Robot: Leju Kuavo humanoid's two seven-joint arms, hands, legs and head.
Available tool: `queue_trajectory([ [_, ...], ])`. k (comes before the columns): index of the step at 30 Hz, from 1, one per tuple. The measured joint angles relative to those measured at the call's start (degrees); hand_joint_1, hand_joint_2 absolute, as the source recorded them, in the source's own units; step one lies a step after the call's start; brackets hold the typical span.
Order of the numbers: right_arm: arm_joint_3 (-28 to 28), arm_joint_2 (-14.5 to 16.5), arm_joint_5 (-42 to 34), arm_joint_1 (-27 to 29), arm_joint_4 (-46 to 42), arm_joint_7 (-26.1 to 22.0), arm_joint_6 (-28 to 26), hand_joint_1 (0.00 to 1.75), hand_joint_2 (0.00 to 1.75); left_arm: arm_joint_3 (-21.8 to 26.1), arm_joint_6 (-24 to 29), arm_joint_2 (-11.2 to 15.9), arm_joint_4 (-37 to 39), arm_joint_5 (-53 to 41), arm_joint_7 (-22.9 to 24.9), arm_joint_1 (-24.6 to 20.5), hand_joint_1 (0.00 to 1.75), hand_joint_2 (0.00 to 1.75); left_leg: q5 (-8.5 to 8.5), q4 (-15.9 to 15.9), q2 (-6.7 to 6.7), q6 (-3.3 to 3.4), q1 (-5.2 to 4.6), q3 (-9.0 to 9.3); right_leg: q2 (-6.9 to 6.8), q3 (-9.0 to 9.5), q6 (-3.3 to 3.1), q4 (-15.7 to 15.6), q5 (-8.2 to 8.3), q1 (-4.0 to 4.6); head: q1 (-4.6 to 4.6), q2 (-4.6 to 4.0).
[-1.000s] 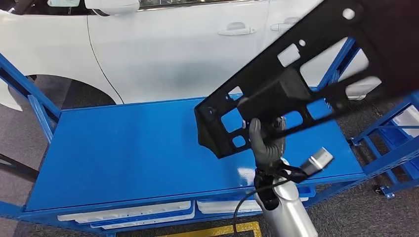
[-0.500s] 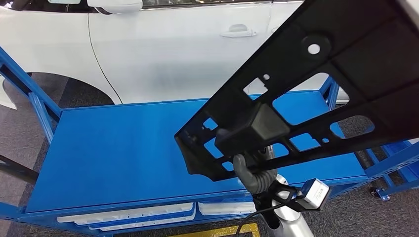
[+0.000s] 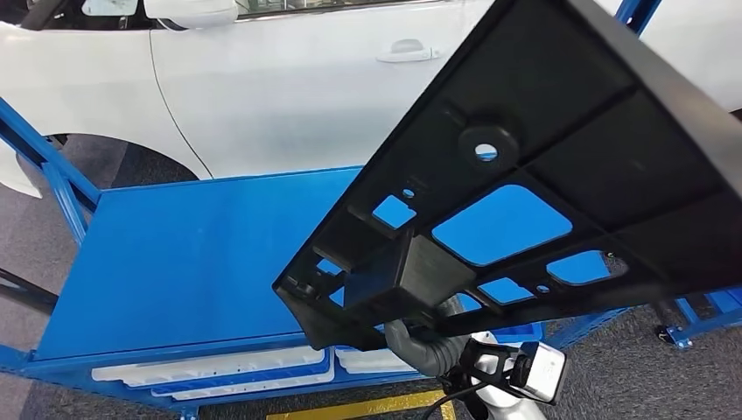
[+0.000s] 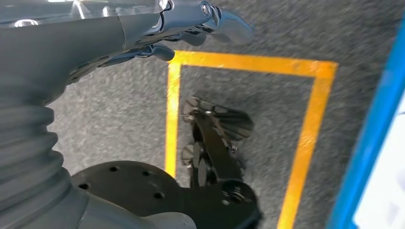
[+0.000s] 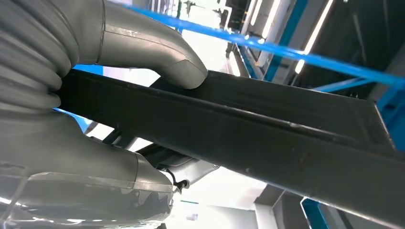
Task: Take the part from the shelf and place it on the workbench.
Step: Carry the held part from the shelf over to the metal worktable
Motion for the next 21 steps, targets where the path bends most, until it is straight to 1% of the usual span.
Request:
queue_trajectory([
  [1,0.04,-0.05,0.02,0.24,-0.09,0.0,0.28,1.75,1.75,0.0,-0.15,0.02,0.0,-0.14,0.16,0.07,0.0,1.75,-1.41,2.69,0.0,0.08,-0.11,-0.47,-0.05,-0.55,-0.13,0.05,0.41,0.27,0.01,0.0],
  [2,0.06,-0.12,0.06,0.44,-0.13,0.0,0.51,1.75,1.75,0.0,-0.32,0.06,-0.01,-0.28,0.29,0.13,0.0,1.75,-1.74,3.41,0.0,0.24,-0.25,0.05,-0.07,-1.12,-0.2,0.12,0.84,0.53,0.02,0.0],
  [3,0.08,-0.18,0.11,0.6,-0.19,0.0,0.64,1.75,1.75,0.0,-0.45,0.13,-0.01,-0.4,0.44,0.16,0.0,1.75,-1.11,1.85,0.0,0.49,-0.41,1.67,-0.06,-1.69,-0.23,0.2,1.26,0.75,0.02,0.0],
  [4,0.09,-0.22,0.14,0.72,-0.3,0.0,0.76,1.75,1.75,0.0,-0.53,0.22,-0.02,-0.5,0.56,0.16,0.0,1.75,0.13,-1.6,0.0,0.85,-0.59,4.21,-0.03,-2.22,-0.2,0.3,1.67,0.91,0.02,0.0],
  [5,0.09,-0.25,0.15,0.8,-0.5,0.0,0.9,1.75,1.75,0.0,-0.56,0.3,-0.02,-0.57,0.68,0.08,0.0,1.75,1.13,-6.01,0.0,1.31,-0.82,7.01,-0.02,-2.69,-0.12,0.41,2.11,1.01,0.01,0.01],
  [6,0.09,-0.25,0.16,0.87,-0.73,0.0,1.03,1.75,1.75,0.0,-0.57,0.42,-0.03,-0.65,0.77,-0.01,0.0,1.75,1.99,-9.49,0.02,1.67,-1.08,9.11,-0.03,-2.97,0.05,0.44,2.55,1.12,0.06,0.01],
  [7,0.09,-0.26,0.16,0.91,-0.96,0.0,1.15,1.75,1.75,-0.01,-0.6,0.5,-0.03,-0.74,0.82,-0.09,0.0,1.75,2.62,-11.85,0.0,1.93,-1.34,10.39,-0.06,-3.14,0.31,0.46,2.96,1.13,-0.01,0.01],
  [8,0.1,-0.27,0.17,0.94,-1.14,0.0,1.24,1.75,1.75,-0.01,-0.61,0.56,-0.03,-0.84,0.86,-0.16,0.0,1.75,2.94,-12.87,-0.02,2.14,-1.6,10.72,-0.11,-3.19,0.65,0.41,3.38,1.06,-0.12,0.01],
  [9,0.11,-0.3,0.19,0.99,-1.25,0.0,1.29,1.75,1.75,-0.02,-0.61,0.62,-0.04,-0.91,0.9,-0.14,0.0,1.75,3.53,-12.77,-0.04,2.3,-1.82,10.5,-0.14,-3.16,1.02,0.23,3.83,0.99,-0.22,0.01],
  [10,0.13,-0.34,0.21,1.05,-1.36,0.0,1.33,1.75,1.75,-0.02,-0.59,0.62,-0.03,-0.96,0.93,-0.06,0.0,1.75,4.2,-12.97,-0.03,2.54,-1.76,10.26,-0.13,-3.27,1.38,0.12,4.26,0.91,-0.36,0.01],
  [11,0.14,-0.37,0.22,1.16,-1.47,0.0,1.41,1.75,1.75,-0.02,-0.56,0.66,-0.04,-0.98,0.98,-0.03,0.0,1.75,4.84,-13.1,0.13,2.86,-1.67,9.87,-0.05,-3.54,1.72,0.32,3.96,0.82,-0.45,0.01],
  [12,0.13,-0.41,0.22,1.28,-1.64,0.0,1.6,1.75,1.75,-0.02,-0.54,0.7,-0.04,-1.0,1.01,-0.02,0.0,1.75,5.58,-13.26,0.31,3.21,-1.51,9.32,0.02,-4.09,1.99,1.36,2.53,0.74,-0.43,0.01],
  [13,0.13,-0.46,0.21,1.38,-1.86,0.0,1.86,1.75,1.75,-0.02,-0.55,0.77,-0.04,-1.06,0.99,-0.02,0.0,1.75,6.37,-13.42,0.51,3.5,-1.34,8.61,0.08,-4.91,2.28,3.54,0.03,0.63,-0.37,0.01],
  [14,0.12,-0.5,0.19,1.5,-2.07,0.0,2.12,1.75,1.75,-0.03,-0.58,0.85,-0.04,-1.21,0.91,-0.07,0.0,1.75,7.06,-13.39,0.66,3.7,-1.36,7.77,0.12,-5.86,2.55,6.84,-3.24,0.43,-0.34,0.01],
  [15,0.11,-0.54,0.2,1.63,-2.27,0.0,2.31,1.75,1.75,-0.05,-0.63,0.95,-0.04,-1.38,0.77,-0.08,0.0,1.75,7.74,-13.34,0.74,3.8,-1.37,6.86,0.1,-6.74,2.82,10.73,-6.12,0.26,-0.26,0.01],
  [16,0.11,-0.6,0.25,1.78,-2.42,0.0,2.36,1.75,1.75,-0.08,-0.74,1.06,-0.04,-1.58,0.57,-0.05,0.0,1.75,8.39,-13.27,0.79,3.78,-1.38,5.97,0.09,-7.2,3.07,14.13,-7.8,0.1,-0.22,0.01],
  [17,0.1,-0.65,0.38,1.96,-2.56,0.0,2.31,1.75,1.75,-0.12,-0.9,1.19,-0.04,-1.83,0.36,-0.04,0.0,1.75,9.04,-13.18,0.84,3.71,-1.38,5.04,0.07,-6.96,3.25,16.24,-8.08,-0.03,-0.23,0.01],
  [18,0.1,-0.72,0.56,2.13,-2.75,0.0,2.22,1.75,1.75,-0.18,-1.15,1.32,-0.04,-2.02,0.15,-0.04,0.0,1.75,9.64,-13.09,0.87,3.59,-1.38,4.13,0.05,-5.76,3.33,16.39,-7.17,-0.14,-0.22,0.01],
  [19,0.1,-0.77,0.82,2.25,-3.03,0.0,2.13,1.75,1.75,-0.27,-1.46,1.46,-0.04,-2.22,-0.03,-0.04,0.0,1.75,10.22,-12.96,0.89,3.44,-1.38,3.27,0.03,-3.43,3.29,14.3,-5.75,-0.22,-0.19,0.01],
  [20,0.1,-0.8,1.09,2.31,-3.4,0.0,2.06,1.75,1.75,-0.38,-1.77,1.6,-0.04,-2.43,-0.15,-0.06,0.0,1.75,10.76,-12.8,0.89,3.26,-1.38,2.54,0.02,-0.26,3.14,10.66,-4.68,-0.26,-0.2,0.01],
  [21,0.11,-0.82,1.31,2.31,-3.83,-0.01,1.97,1.75,1.75,-0.48,-2.03,1.71,-0.04,-2.6,-0.21,-0.08,0.0,1.75,11.22,-12.63,0.85,3.02,-1.45,1.95,0.02,3.26,2.9,5.96,-4.59,-0.15,-0.19,0.01],
])
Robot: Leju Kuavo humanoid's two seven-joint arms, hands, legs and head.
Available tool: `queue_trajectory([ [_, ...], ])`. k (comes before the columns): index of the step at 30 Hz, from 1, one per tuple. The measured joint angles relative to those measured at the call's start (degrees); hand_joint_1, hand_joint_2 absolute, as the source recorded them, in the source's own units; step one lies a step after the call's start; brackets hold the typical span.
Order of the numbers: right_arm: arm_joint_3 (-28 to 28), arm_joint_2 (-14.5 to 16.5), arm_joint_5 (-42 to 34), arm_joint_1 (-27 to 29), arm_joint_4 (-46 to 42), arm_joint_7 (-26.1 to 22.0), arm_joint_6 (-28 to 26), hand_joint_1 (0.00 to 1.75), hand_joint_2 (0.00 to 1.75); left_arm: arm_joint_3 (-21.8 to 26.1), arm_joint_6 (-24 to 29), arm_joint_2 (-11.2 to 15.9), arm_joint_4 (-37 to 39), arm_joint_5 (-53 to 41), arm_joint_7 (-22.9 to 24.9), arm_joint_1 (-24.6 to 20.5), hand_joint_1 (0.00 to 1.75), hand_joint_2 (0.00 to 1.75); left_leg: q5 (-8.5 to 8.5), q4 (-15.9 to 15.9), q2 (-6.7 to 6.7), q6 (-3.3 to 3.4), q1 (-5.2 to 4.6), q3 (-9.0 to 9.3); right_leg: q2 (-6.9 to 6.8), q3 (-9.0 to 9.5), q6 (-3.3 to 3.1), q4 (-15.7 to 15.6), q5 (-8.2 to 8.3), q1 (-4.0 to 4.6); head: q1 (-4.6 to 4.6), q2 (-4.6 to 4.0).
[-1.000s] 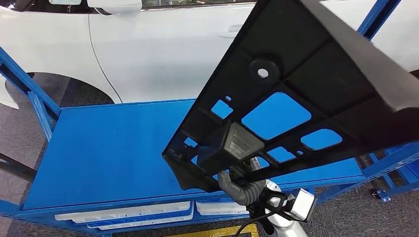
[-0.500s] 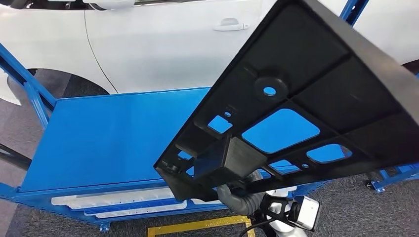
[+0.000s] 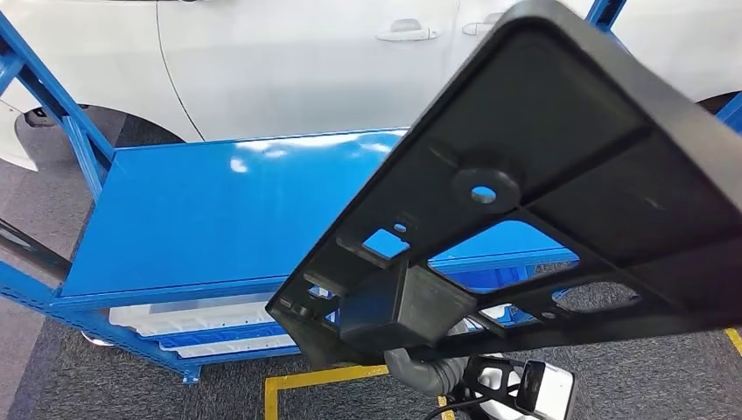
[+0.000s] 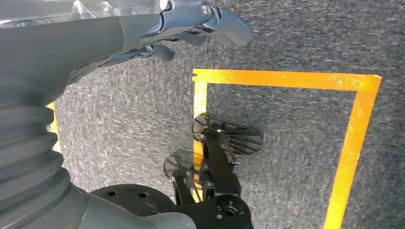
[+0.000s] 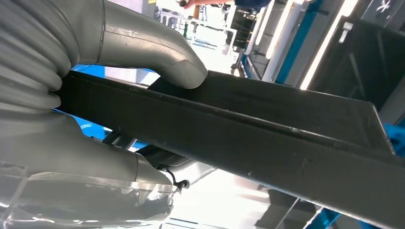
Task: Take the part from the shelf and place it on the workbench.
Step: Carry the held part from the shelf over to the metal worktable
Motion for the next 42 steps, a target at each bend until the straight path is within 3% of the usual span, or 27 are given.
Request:
queue_trajectory([
  [2,0.02,-0.01,0.29,-0.02,-0.73,0.0,-0.2,1.75,1.75,-0.1,-0.31,0.25,0.0,-0.23,0.11,-0.03,0.0,1.75,1.03,-0.02,-0.04,-0.62,-0.03,-0.49,0.04,4.3,-0.61,-6.36,-0.75,0.37,0.0,0.0],
  [3,0.02,-0.02,0.31,-0.03,-0.94,-0.01,-0.29,1.75,1.75,-0.11,-0.38,0.35,0.0,-0.26,0.27,-0.03,0.0,1.75,1.58,-0.16,-0.04,-0.99,0.0,-0.63,0.05,4.83,-0.94,-7.63,-0.96,0.62,0.09,0.0],
  [5,0.04,-0.07,0.07,-0.08,-1.06,0.0,-0.24,1.75,1.75,-0.1,-0.42,0.55,0.0,-0.21,0.7,0.02,0.0,1.75,2.0,-0.29,-0.1,-1.69,0.17,-1.05,-0.08,4.04,-1.81,-7.94,0.1,0.61,0.24,-0.01],
  [6,0.06,-0.09,-0.11,-0.14,-1.06,0.0,-0.06,1.75,1.75,-0.1,-0.41,0.62,0.0,-0.19,0.88,0.04,0.0,1.75,0.83,0.52,-0.14,-1.94,0.23,-1.6,-0.2,3.45,-2.35,-8.07,0.75,0.53,0.12,-0.01],
  [7,0.12,-0.1,-0.26,-0.19,-1.05,0.01,0.12,1.75,1.75,-0.09,-0.41,0.66,0.01,-0.17,0.98,0.08,0.0,1.75,-1.39,2.37,-0.19,-2.1,0.27,-2.35,-0.32,2.79,-2.83,-8.24,1.46,0.45,-0.03,-0.01],
  [9,0.25,-0.12,-0.36,-0.29,-0.93,0.01,0.32,1.75,1.75,-0.09,-0.43,0.66,0.02,-0.18,1.0,0.05,0.0,1.75,-7.41,9.51,-0.22,-2.3,0.38,-4.32,-0.43,1.19,-3.36,-8.22,2.78,0.65,-0.25,0.0],
  [10,0.34,-0.14,-0.36,-0.32,-0.81,0.01,0.32,1.75,1.75,-0.09,-0.43,0.62,0.02,-0.19,0.98,0.03,0.0,1.75,-9.29,13.29,-0.22,-2.41,0.4,-4.98,-0.45,0.35,-3.42,-8.16,3.42,0.79,-0.29,0.0],
  [11,0.43,-0.16,-0.35,-0.35,-0.65,0.01,0.32,1.75,1.75,-0.09,-0.43,0.6,0.02,-0.19,0.97,-0.01,0.0,1.75,-9.8,16.0,-0.22,-2.47,0.4,-5.06,-0.47,-0.55,-3.43,-8.06,4.06,0.92,-0.28,0.0],
  [13,0.58,-0.21,-0.33,-0.39,-0.38,0.01,0.31,1.75,1.75,-0.09,-0.41,0.6,0.02,-0.19,0.96,-0.03,0.0,1.75,-8.1,17.05,-0.22,-2.45,0.39,-3.67,-0.48,-2.0,-3.33,-7.79,5.0,1.06,-0.3,0.0],
  [14,0.65,-0.22,-0.33,-0.42,-0.29,0.01,0.31,1.75,1.75,-0.09,-0.41,0.6,0.02,-0.19,0.96,-0.05,0.0,1.75,-6.67,15.28,-0.21,-2.36,0.39,-1.94,-0.46,-2.69,-3.24,-7.58,5.38,1.08,-0.31,0.0],
  [15,0.7,-0.23,-0.33,-0.47,-0.24,0.01,0.31,1.75,1.75,-0.1,-0.41,0.6,0.02,-0.2,0.96,-0.1,0.0,1.75,-5.73,12.22,-0.23,-2.21,0.39,0.45,-0.44,-3.29,-3.12,-7.33,5.72,1.08,-0.31,0.0],
  [17,0.82,-0.26,-0.37,-0.72,-0.18,0.01,0.32,1.75,1.75,-0.11,-0.42,0.59,0.02,-0.2,0.95,-0.28,0.0,1.75,-5.85,3.82,-0.26,-1.79,0.21,6.27,-0.42,-4.51,-2.67,-6.81,6.51,1.24,-0.28,0.0],
  [19,1.02,-0.36,-0.71,-1.17,-0.06,0.01,0.35,1.75,1.75,-0.1,-0.43,0.52,0.02,-0.13,0.93,-0.39,0.0,1.75,-6.82,-0.92,-0.31,-1.44,-0.09,8.96,-0.48,-5.04,-2.05,-6.73,7.46,1.28,-0.31,0.0],
  [21,1.28,-0.51,-1.34,-1.71,0.17,0.01,0.4,1.75,1.75,-0.08,-0.41,0.38,0.03,0.1,0.96,-0.37,0.0,1.75,-6.08,-1.46,-0.22,-0.87,-0.03,8.42,-0.43,-5.35,-1.36,-6.81,8.15,1.17,-0.39,0.0],
  [22,1.39,-0.57,-1.66,-2.01,0.29,0.01,0.43,1.75,1.75,-0.07,-0.39,0.3,0.03,0.23,0.98,-0.39,0.0,1.75,-5.62,-1.61,-0.14,-0.45,0.08,7.99,-0.33,-5.79,-1.01,-6.27,7.47,1.13,-0.37,0.0],
  [24,1.57,-0.73,-2.07,-2.55,0.51,0.01,0.43,1.75,1.75,-0.05,-0.34,0.13,0.05,0.4,0.98,-0.47,0.0,1.75,-4.46,-1.69,0.05,0.39,0.26,6.86,-0.15,-7.36,-0.39,-2.07,3.25,0.93,-0.16,0.0],
  [26,1.74,-0.92,-2.25,-2.91,0.75,0.01,0.42,1.75,1.75,-0.05,-0.26,0.09,0.07,0.44,0.98,-0.49,0.0,1.75,-3.4,-1.52,0.07,0.76,0.12,5.42,-0.13,-9.36,0.08,5.6,-1.98,0.63,-0.03,0.0],
  [27,1.81,-1.02,-2.3,-3.0,0.88,0.01,0.38,1.75,1.75,-0.05,-0.23,0.07,0.07,0.44,0.99,-0.48,0.0,1.75,-2.9,-1.39,0.07,0.79,0.08,4.65,-0.13,-9.94,0.26,8.84,-3.31,0.51,-0.04,0.0],
  [28,1.9,-1.1,-2.36,-3.08,0.99,0.01,0.32,1.75,1.75,-0.05,-0.21,0.07,0.07,0.44,1.04,-0.47,0.0,1.75,-2.43,-1.23,0.07,0.75,0.06,3.86,-0.14,-9.74,0.37,10.39,-3.31,0.41,-0.03,0.0],
  [29,2.01,-1.18,-2.43,-3.18,1.07,0.02,0.26,1.75,1.75,-0.04,-0.2,0.05,0.07,0.44,1.12,-0.46,0.0,1.75,-1.99,-1.03,0.06,0.67,0.06,3.07,-0.14,-8.56,0.39,9.85,-2.26,0.32,-0.03,0.0],
  [31,2.24,-1.27,-2.55,-3.5,1.13,0.06,0.18,1.75,1.75,-0.04,-0.21,-0.03,0.07,0.43,1.33,-0.43,0.0,1.75,-1.28,-0.63,0.03,0.4,0.06,1.79,-0.12,-3.42,0.02,3.04,0.65,0.25,-0.03,0.0],
  [33,2.43,-1.35,-2.74,-3.94,1.13,0.12,0.15,1.75,1.75,-0.04,-0.27,-0.3,0.09,0.38,1.48,-0.42,0.0,1.75,-0.55,-0.4,0.03,-0.13,0.01,0.99,-0.07,1.54,-0.62,-4.94,1.25,0.54,-0.06,0.0],
  [35,2.54,-1.46,-3.07,-4.2,1.14,0.19,0.17,1.75,1.75,-0.04,-0.33,-0.53,0.11,0.32,1.61,-0.41,0.0,1.75,0.35,-0.56,0.06,-0.8,0.1,0.56,-0.04,2.94,-1.14,-8.0,0.9,0.99,-0.08,0.0],
  [37,2.59,-1.57,-3.3,-4.26,1.15,0.23,0.25,1.75,1.75,-0.04,-0.31,-0.54,0.11,0.26,1.69,-0.31,0.0,1.75,0.51,-0.7,-0.03,-1.42,0.13,0.13,-0.23,2.55,-1.84,-8.81,1.92,0.84,-0.08,0.0],
  [39,2.7,-1.63,-3.33,-4.34,1.17,0.26,0.33,1.75,1.75,-0.04,-0.26,-0.57,0.11,0.21,1.75,-0.18,0.0,1.75,-2.7,2.15,-0.19,-1.86,0.1,-1.06,-0.56,1.88,-2.64,-9.49,3.21,0.5,-0.2,-0.01],
  [41,2.81,-1.66,-3.35,-4.38,1.24,0.27,0.34,1.75,1.75,-0.05,-0.23,-0.63,0.13,0.19,1.8,-0.12,0.0,1.75,-8.09,9.46,-0.26,-2.19,0.24,-3.12,-0.74,0.74,-2.97,-9.37,4.17,0.58,-0.3,-0.01],
  [42,2.86,-1.67,-3.35,-4.37,1.3,0.27,0.34,1.75,1.75,-0.05,-0.23,-0.65,0.13,0.19,1.83,-0.1,0.0,1.75,-9.82,13.24,-0.26,-2.38,0.28,-3.9,-0.79,0.0,-2.95,-9.14,4.59,0.61,-0.31,0.0],
])
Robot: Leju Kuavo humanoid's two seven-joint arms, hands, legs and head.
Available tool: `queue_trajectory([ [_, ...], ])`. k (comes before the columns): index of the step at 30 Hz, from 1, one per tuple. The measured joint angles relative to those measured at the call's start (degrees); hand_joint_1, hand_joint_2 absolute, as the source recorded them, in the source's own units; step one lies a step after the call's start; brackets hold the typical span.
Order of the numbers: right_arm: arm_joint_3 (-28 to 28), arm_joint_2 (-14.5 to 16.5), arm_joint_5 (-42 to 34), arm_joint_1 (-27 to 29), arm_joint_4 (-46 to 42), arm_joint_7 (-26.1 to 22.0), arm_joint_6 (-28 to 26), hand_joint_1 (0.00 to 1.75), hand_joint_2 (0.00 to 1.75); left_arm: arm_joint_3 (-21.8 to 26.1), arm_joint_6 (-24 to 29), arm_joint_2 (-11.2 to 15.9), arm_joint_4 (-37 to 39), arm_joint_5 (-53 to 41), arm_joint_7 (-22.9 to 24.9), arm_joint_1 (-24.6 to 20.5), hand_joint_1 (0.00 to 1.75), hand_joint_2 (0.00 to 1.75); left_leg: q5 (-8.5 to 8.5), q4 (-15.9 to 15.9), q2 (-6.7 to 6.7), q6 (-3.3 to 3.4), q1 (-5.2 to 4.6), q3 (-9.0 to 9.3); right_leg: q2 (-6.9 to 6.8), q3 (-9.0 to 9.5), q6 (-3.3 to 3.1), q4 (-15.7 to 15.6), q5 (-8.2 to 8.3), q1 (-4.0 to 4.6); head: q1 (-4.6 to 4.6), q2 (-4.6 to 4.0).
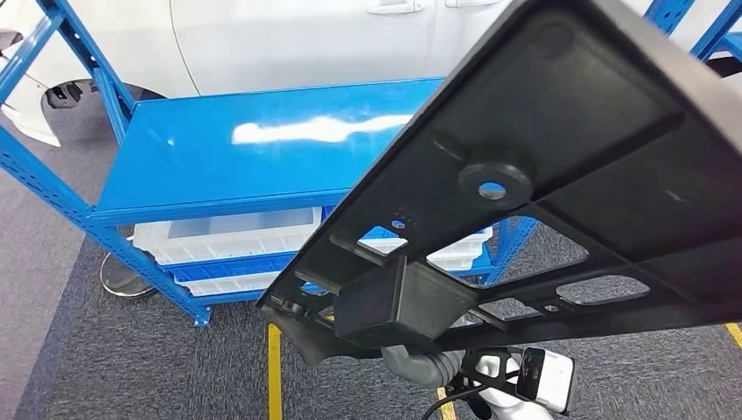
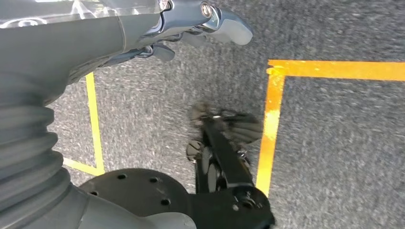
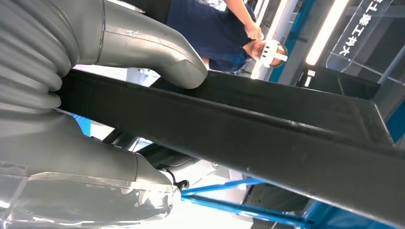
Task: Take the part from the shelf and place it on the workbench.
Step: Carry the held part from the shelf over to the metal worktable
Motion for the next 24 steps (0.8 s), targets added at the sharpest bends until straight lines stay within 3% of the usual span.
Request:
queue_trajectory([
  [1,0.06,-0.02,0.0,0.01,0.07,0.01,0.0,1.75,1.75,0.0,0.0,-0.01,0.0,-0.01,0.01,0.0,0.0,1.75,-0.48,2.41,0.0,-0.16,0.04,-0.13,-0.03,-0.79,0.05,0.32,0.39,0.01,0.01,0.0],
  [2,0.12,-0.04,0.0,0.01,0.12,0.02,0.01,1.75,1.75,0.0,0.01,-0.01,0.0,-0.01,0.01,0.0,0.0,1.75,0.16,2.95,0.0,-0.29,0.09,0.59,-0.05,-1.58,0.15,0.72,0.71,-0.02,-0.02,0.01],
  [4,0.19,-0.1,-0.2,0.01,0.17,0.02,0.2,1.75,1.75,0.01,0.18,0.01,0.0,0.05,-0.05,-0.06,0.0,1.75,3.08,-2.45,0.0,-0.44,0.32,5.21,-0.03,-3.21,0.49,1.79,1.23,-0.16,-0.03,0.0],
  [6,0.2,-0.14,-0.74,-0.06,0.19,0.01,0.76,1.75,1.75,0.03,0.46,-0.01,0.0,0.26,-0.17,-0.22,0.0,1.75,3.65,-10.21,-0.15,-0.27,0.3,10.37,0.04,-4.59,1.09,2.85,1.74,-0.09,-0.01,0.0],
  [7,0.2,-0.15,-1.04,-0.15,0.22,0.0,1.12,1.75,1.75,0.05,0.6,-0.04,0.0,0.41,-0.23,-0.27,0.0,1.75,3.17,-12.44,-0.25,-0.01,0.21,11.51,0.05,-4.98,1.42,3.13,2.02,-0.03,0.01,0.0],
  [10,0.21,-0.2,-1.98,-0.62,0.52,0.05,2.38,1.75,1.75,0.13,0.99,-0.23,0.0,0.63,0.0,-0.21,0.0,1.75,3.31,-13.61,-0.33,1.39,0.03,11.09,0.12,-5.53,2.55,3.33,2.71,-0.1,0.04,-0.01],
  [12,0.2,-0.3,-2.69,-0.82,0.81,0.14,3.23,1.75,1.75,0.15,1.26,-0.37,0.0,0.61,0.23,-0.19,0.0,1.75,4.3,-13.73,-0.17,2.4,0.15,10.38,0.26,-6.74,3.21,5.94,0.35,-0.34,0.18,-0.01],
  [15,0.17,-0.57,-3.29,-1.0,1.38,0.24,4.04,1.75,1.75,0.15,1.53,-0.4,0.0,0.47,0.44,-0.19,0.0,1.75,5.76,-13.65,-0.05,2.96,0.0,8.67,0.38,-10.44,3.82,16.77,-6.55,-0.49,0.29,0.0],
  [16,0.17,-0.67,-3.38,-1.01,1.63,0.26,4.17,1.75,1.75,0.15,1.59,-0.4,0.0,0.4,0.56,-0.16,0.0,1.75,6.21,-13.6,-0.04,2.99,-0.11,8.07,0.39,-10.87,3.85,19.21,-7.66,-0.48,0.29,0.0],
  [17,0.17,-0.75,-3.45,-1.01,1.86,0.26,4.24,1.75,1.75,0.15,1.62,-0.41,0.0,0.34,0.67,-0.13,0.0,1.75,6.62,-13.54,-0.04,2.99,-0.21,7.52,0.4,-10.19,3.74,19.49,-7.71,-0.46,0.29,0.0],
  [18,0.17,-0.8,-3.52,-1.03,2.07,0.26,4.29,1.75,1.75,0.15,1.65,-0.45,0.0,0.28,0.75,-0.12,0.0,1.75,6.98,-13.49,-0.05,2.97,-0.32,7.03,0.4,-8.27,3.48,17.32,-6.82,-0.4,0.3,0.0],
  [21,0.17,-0.84,-3.73,-1.39,2.42,0.25,4.5,1.75,1.75,0.15,1.66,-0.78,0.0,0.22,0.83,-0.13,0.0,1.75,7.86,-13.39,-0.09,2.64,-0.6,6.2,0.33,-0.09,1.94,4.94,-3.64,0.26,0.24,0.0],
  [22,0.17,-0.85,-3.78,-1.56,2.48,0.24,4.56,1.75,1.75,0.15,1.67,-0.89,0.0,0.22,0.84,-0.14,0.0,1.75,8.1,-13.37,-0.03,2.39,-0.6,6.07,0.27,1.19,1.51,2.73,-3.28,0.54,0.28,0.0],
  [24,0.16,-0.86,-3.84,-1.71,2.62,0.22,4.65,1.75,1.75,0.15,1.67,-1.01,0.0,0.21,0.86,-0.15,0.0,1.75,8.58,-13.5,0.14,1.73,-0.52,5.96,0.24,1.29,0.96,1.9,-2.82,0.82,0.39,0.0],
])
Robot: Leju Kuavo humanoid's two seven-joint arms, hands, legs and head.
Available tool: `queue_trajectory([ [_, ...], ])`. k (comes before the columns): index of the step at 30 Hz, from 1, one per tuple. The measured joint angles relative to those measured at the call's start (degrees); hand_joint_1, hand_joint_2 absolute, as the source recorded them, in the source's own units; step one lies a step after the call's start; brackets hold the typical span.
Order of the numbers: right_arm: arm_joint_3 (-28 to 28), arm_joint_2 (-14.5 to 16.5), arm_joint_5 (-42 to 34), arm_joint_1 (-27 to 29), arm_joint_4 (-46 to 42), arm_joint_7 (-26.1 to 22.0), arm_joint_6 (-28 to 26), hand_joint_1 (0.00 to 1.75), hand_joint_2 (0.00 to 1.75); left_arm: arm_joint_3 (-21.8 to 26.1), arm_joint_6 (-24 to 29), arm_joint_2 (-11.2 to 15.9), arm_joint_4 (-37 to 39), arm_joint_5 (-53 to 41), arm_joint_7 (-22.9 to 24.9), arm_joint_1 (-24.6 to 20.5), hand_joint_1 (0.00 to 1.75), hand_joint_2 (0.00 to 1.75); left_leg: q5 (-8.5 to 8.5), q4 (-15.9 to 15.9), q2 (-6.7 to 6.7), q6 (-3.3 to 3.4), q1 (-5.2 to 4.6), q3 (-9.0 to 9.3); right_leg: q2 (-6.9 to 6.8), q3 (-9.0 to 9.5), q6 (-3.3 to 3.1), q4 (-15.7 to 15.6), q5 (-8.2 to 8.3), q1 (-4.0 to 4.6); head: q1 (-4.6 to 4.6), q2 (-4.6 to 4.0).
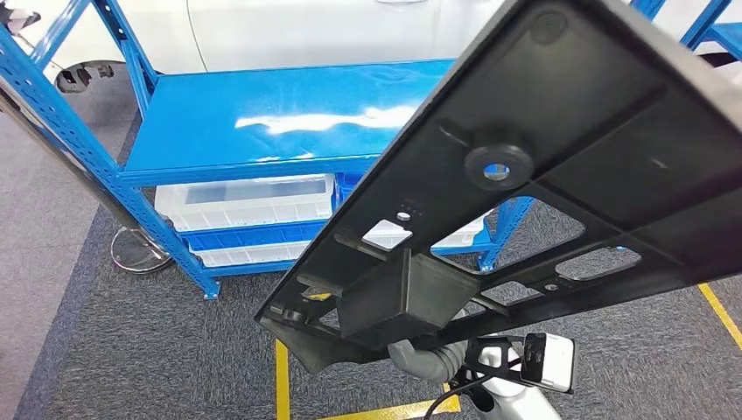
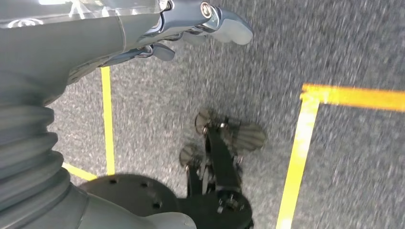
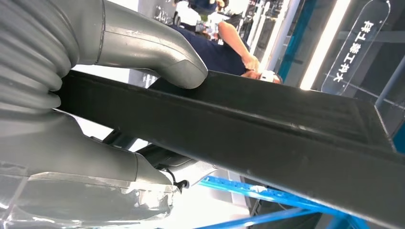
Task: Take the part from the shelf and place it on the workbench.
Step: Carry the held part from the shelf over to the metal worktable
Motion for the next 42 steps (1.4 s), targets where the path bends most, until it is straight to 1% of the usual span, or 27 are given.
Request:
queue_trajectory([
  [2,-0.01,-0.01,-0.02,-0.05,0.12,0.01,0.1,1.75,1.75,0.0,0.02,0.0,0.0,-0.02,0.01,0.01,0.0,1.75,-0.38,0.45,0.02,-0.65,0.03,-0.33,-0.07,-0.15,-0.6,-0.64,0.85,-0.31,0.04,0.0],
  [3,-0.01,-0.01,-0.02,-0.08,0.15,0.01,0.17,1.75,1.75,0.0,0.03,0.01,0.0,-0.03,0.01,0.02,0.0,1.75,-1.55,1.82,-0.04,-0.94,0.03,-0.92,-0.14,-0.27,-0.9,-1.0,1.32,-0.5,-0.03,0.0],
  [5,0.0,-0.01,-0.03,-0.11,0.26,0.0,0.29,1.75,1.75,0.0,0.04,0.02,0.0,-0.05,0.01,0.05,0.0,1.75,-5.03,6.52,-0.15,-1.42,0.15,-2.78,-0.23,-0.66,-1.28,-1.29,1.93,-0.63,-0.14,0.0],
  [7,0.01,-0.01,-0.03,-0.08,0.45,0.01,0.35,1.75,1.75,0.0,0.03,0.01,0.0,-0.05,-0.01,0.12,0.0,1.75,-8.26,12.9,-0.17,-1.82,0.33,-5.08,-0.25,-1.23,-1.36,-1.18,2.28,-0.55,-0.17,0.0],
  [9,0.01,-0.01,-0.03,-0.06,0.67,0.03,0.4,1.75,1.75,0.0,-0.04,0.0,0.0,-0.05,-0.1,0.22,0.0,1.75,-9.15,16.09,-0.15,-2.16,0.48,-5.66,-0.23,-1.91,-1.28,-0.86,2.59,-0.55,-0.17,0.0],
  [10,0.01,-0.01,-0.04,-0.06,0.74,0.03,0.42,1.75,1.75,0.0,-0.08,0.0,0.0,-0.04,-0.19,0.24,0.0,1.75,-8.22,14.69,-0.17,-2.25,0.54,-4.47,-0.12,-2.25,-1.18,-0.58,2.69,-0.59,-0.18,-0.01],
  [11,0.0,0.0,-0.07,-0.07,0.76,0.02,0.43,1.75,1.75,0.0,-0.14,0.01,0.0,-0.05,-0.29,0.23,0.0,1.75,-6.6,11.2,-0.36,-2.26,0.63,-2.27,0.12,-2.55,-1.0,-0.22,2.72,-0.65,-0.18,-0.01],
  [13,-0.02,0.03,-0.14,-0.07,0.69,0.01,0.43,1.75,1.75,-0.01,-0.26,0.0,0.0,-0.07,-0.5,0.26,0.0,1.75,-4.41,3.53,-1.81,-1.92,0.81,2.07,0.62,-3.29,-0.5,0.66,2.74,-0.65,-0.16,-0.01],
  [14,-0.03,0.05,-0.14,-0.03,0.57,0.01,0.42,1.75,1.75,-0.01,-0.34,-0.01,0.0,-0.1,-0.57,0.35,0.0,1.75,-4.02,1.33,-2.39,-1.61,0.81,3.19,0.88,-3.7,-0.14,1.02,2.81,-0.61,-0.14,0.0],
  [15,-0.05,0.07,-0.07,0.03,0.41,0.03,0.38,1.75,1.75,-0.02,-0.39,-0.03,0.0,-0.13,-0.62,0.48,0.0,1.75,-4.11,0.54,-2.71,-1.25,0.72,3.48,1.09,-4.06,0.21,1.23,2.97,-0.6,-0.14,0.0],
  [18,-0.2,0.08,0.73,0.13,-0.34,0.2,0.19,1.75,1.75,-0.01,-0.45,-0.25,0.01,-0.21,-0.62,0.77,0.0,1.75,-3.45,0.23,-1.43,-0.08,0.73,3.24,1.95,-4.74,1.23,1.61,3.16,-0.72,-0.12,0.0],
  [20,-0.38,0.07,1.61,-0.15,-0.8,0.29,-0.17,1.75,1.75,-0.01,-0.45,-0.41,0.02,-0.34,-0.58,0.68,0.0,1.75,-2.86,-0.19,-0.41,0.7,0.96,3.03,1.77,-6.41,1.79,5.04,0.71,-0.84,0.12,-0.01],
  [22,-0.49,0.06,2.75,-0.57,-1.1,0.36,-1.15,1.75,1.75,-0.01,-0.45,-0.42,0.01,-0.56,-0.53,0.61,0.0,1.75,-2.59,-0.19,0.6,1.05,0.84,2.6,1.3,-9.64,2.31,12.52,-3.37,-1.09,0.34,-0.01],
  [23,-0.52,0.05,3.44,-0.71,-1.28,0.45,-1.95,1.75,1.75,-0.01,-0.45,-0.42,0.02,-0.64,-0.44,0.61,0.0,1.75,-2.5,-0.15,1.11,1.09,0.78,2.39,1.2,-10.92,2.51,15.76,-4.65,-1.22,0.33,0.0],
  [24,-0.54,0.05,4.1,-0.81,-1.52,0.55,-2.83,1.75,1.75,0.0,-0.42,-0.41,0.02,-0.67,-0.25,0.6,0.0,1.75,-2.43,-0.09,1.61,1.06,0.76,2.21,1.09,-11.37,2.64,17.38,-4.98,-1.33,0.34,0.0],
  [25,-0.55,0.04,4.61,-0.9,-1.87,0.67,-3.7,1.75,1.75,0.0,-0.34,-0.4,0.02,-0.68,0.06,0.55,0.0,1.75,-2.37,-0.02,2.08,1.02,0.75,2.09,0.88,-10.58,2.68,16.57,-4.19,-1.4,0.35,0.0],
  [27,-0.61,0.03,5.04,-1.21,-2.88,0.86,-5.04,1.75,1.75,0.0,0.07,-0.4,0.02,-0.71,0.78,0.36,0.0,1.75,-2.33,0.13,2.94,0.83,0.73,2.02,-0.67,-6.13,2.42,9.33,-0.99,-1.38,0.36,-0.01],
  [29,-0.75,0.03,5.05,-1.63,-4.07,1.07,-5.96,1.75,1.75,-0.01,0.84,-0.39,0.02,-0.91,1.08,0.2,0.0,1.75,-2.36,0.31,3.73,0.35,0.46,2.0,-2.76,-2.49,1.65,2.57,0.85,-0.85,0.32,-0.01],
  [30,-0.85,0.02,5.07,-1.72,-4.64,1.21,-6.45,1.75,1.75,-0.01,1.32,-0.39,0.02,-1.08,1.03,0.15,0.0,1.75,-2.34,0.34,4.14,0.02,0.34,1.99,-3.23,-1.94,1.22,1.21,1.0,-0.59,0.31,0.0],
  [32,-1.02,-0.01,5.2,-1.57,-5.67,1.53,-7.41,1.75,1.75,-0.03,2.32,-0.38,0.02,-1.59,0.91,0.1,0.0,1.75,-2.24,0.18,5.15,-0.66,0.25,2.08,-2.3,-2.27,0.38,0.89,1.22,-0.41,0.24,0.0],
  [34,-1.09,-0.02,5.36,-1.34,-6.54,1.72,-7.91,1.75,1.75,-0.05,2.98,-0.27,0.02,-1.89,0.81,0.01,0.0,1.75,-3.35,1.26,4.11,-1.3,0.42,1.71,-1.19,-2.38,-0.43,0.43,1.77,-0.66,0.21,0.0],
  [35,-1.1,-0.02,5.4,-1.28,-6.87,1.73,-7.97,1.75,1.75,-0.06,3.12,-0.21,0.02,-1.92,0.78,0.01,0.0,1.75,-4.84,3.31,2.89,-1.54,0.52,0.88,-0.68,-2.41,-0.8,0.21,2.03,-0.81,0.19,-0.01],
  [37,-1.09,-0.01,5.47,-1.13,-7.19,1.74,-8.04,1.75,1.75,-0.07,3.28,-0.14,0.02,-1.98,0.73,0.17,0.0,1.75,-8.95,10.67,0.57,-1.79,0.68,-2.22,0.4,-2.64,-1.21,0.15,2.31,-0.81,0.13,-0.01],
  [38,-1.08,-0.01,5.52,-0.99,-7.25,1.74,-8.14,1.75,1.75,-0.07,3.53,-0.14,0.02,-2.1,0.74,0.28,0.0,1.75,-10.49,14.44,0.19,-1.87,0.7,-3.82,1.01,-2.77,-1.3,0.19,2.38,-0.73,0.11,-0.01],
  [39,-1.09,-0.01,5.67,-0.78,-7.29,1.74,-8.42,1.75,1.75,-0.08,3.82,-0.13,0.02,-2.26,0.78,0.37,0.0,1.75,-10.97,16.7,0.04,-1.89,0.7,-4.74,1.74,-2.86,-1.34,0.26,2.45,-0.66,0.11,0.0],
  [40,-1.1,-0.01,5.89,-0.57,-7.34,1.74,-8.86,1.75,1.75,-0.1,4.11,-0.1,0.02,-2.52,0.82,0.43,0.0,1.75,-10.34,16.84,-0.02,-1.85,0.7,-4.68,2.47,-2.91,-1.33,0.35,2.5,-0.61,0.11,0.0],
  [42,-1.16,0.0,6.41,-0.16,-7.63,1.72,-9.81,1.75,1.75,-0.18,3.9,0.09,0.02,-3.0,0.87,0.43,0.0,1.75,-6.35,10.42,-0.86,-1.59,0.76,-1.48,3.98,-2.93,-1.16,0.67,2.49,-0.62,0.11,-0.01],
])
